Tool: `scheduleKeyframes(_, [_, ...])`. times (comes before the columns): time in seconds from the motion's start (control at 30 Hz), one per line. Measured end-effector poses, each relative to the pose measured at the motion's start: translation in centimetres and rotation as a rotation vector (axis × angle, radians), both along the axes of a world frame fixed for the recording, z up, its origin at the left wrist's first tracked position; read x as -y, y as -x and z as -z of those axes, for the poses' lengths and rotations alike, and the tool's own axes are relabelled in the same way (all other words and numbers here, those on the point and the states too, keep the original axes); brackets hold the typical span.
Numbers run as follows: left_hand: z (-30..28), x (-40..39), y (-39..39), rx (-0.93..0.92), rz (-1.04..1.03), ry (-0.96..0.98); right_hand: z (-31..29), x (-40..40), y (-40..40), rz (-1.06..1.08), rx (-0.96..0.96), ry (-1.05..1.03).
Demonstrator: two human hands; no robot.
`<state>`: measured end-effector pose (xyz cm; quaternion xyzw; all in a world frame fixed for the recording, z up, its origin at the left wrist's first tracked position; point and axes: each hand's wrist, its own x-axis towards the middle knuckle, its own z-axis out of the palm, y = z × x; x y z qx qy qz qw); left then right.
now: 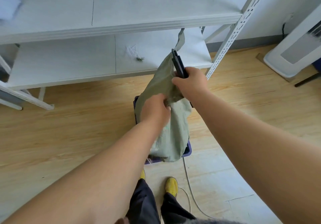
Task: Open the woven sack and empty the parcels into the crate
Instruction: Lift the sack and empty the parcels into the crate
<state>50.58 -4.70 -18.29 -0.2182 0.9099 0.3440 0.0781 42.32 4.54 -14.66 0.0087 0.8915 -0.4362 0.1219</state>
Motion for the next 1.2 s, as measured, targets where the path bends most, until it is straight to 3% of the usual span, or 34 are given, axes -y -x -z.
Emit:
scheduleKeyframes(0.07, [-1.3,0.4,0.4,-0.178,-0.079,-0.069,-0.8,0.1,0.1,-0.009,-0.060,0.049])
scheduleKeyframes(0.17, [-2.2,0.9,0.7,-0.161,-0.011,-0.109,-1.7,-0.1,0.2,-0.092,-0.092,-0.029])
scheduleKeyframes(0.27, [-2.4,0.6,0.8,-0.340,-0.094,-0.161,-2.5,-0.4,0.3,-0.058,-0.154,0.000])
scheduleKeyframes(0.37, [-2.4,0.2,1.0,-0.306,-0.014,-0.123,-2.7,-0.5,0.0,-0.100,-0.132,0.016])
scheduleKeyframes(0.5, [-3.6,1.0,1.7,-0.527,-0.210,-0.099,-3.3,-0.5,-0.2,-0.037,-0.200,0.158])
scheduleKeyframes(0.63, [-3.4,1.4,1.9,-0.330,-0.133,-0.086,-2.5,-0.9,-0.4,-0.210,-0.077,0.044])
scheduleKeyframes(0.77, [-4.2,1.5,2.3,-0.326,-0.354,-0.453,-1.3,-2.1,-1.1,-0.301,0.031,0.084])
scheduleKeyframes(0.87, [-4.8,1.1,2.2,-0.314,-0.298,-0.645,-0.5,-2.7,-1.7,-0.332,0.073,0.092])
scheduleKeyframes(0.93, [-4.9,0.6,1.8,-0.320,-0.200,-0.730,0.0,-2.8,-1.6,-0.240,0.024,0.080])
scheduleKeyframes(0.97, [-4.8,0.6,1.6,-0.330,-0.155,-0.693,0.2,-2.9,-1.5,-0.176,0.012,0.093])
scheduleKeyframes(1.03, [-3.5,1.0,1.1,-0.225,-0.046,-0.363,0.4,-3.2,-1.4,-0.081,0.024,0.140])
scheduleKeyframes(1.1, [-1.5,1.2,0.0,0.077,0.030,-0.049,0.3,-3.5,-1.4,-0.063,0.046,0.169])
scheduleKeyframes(1.13, [-0.5,1.1,-0.6,0.215,0.051,0.010,0.1,-3.5,-1.4,-0.077,0.046,0.169])
scheduleKeyframes(1.2, [0.7,0.8,-1.5,0.313,0.060,-0.058,-0.7,-3.0,-1.4,-0.119,0.024,0.148])
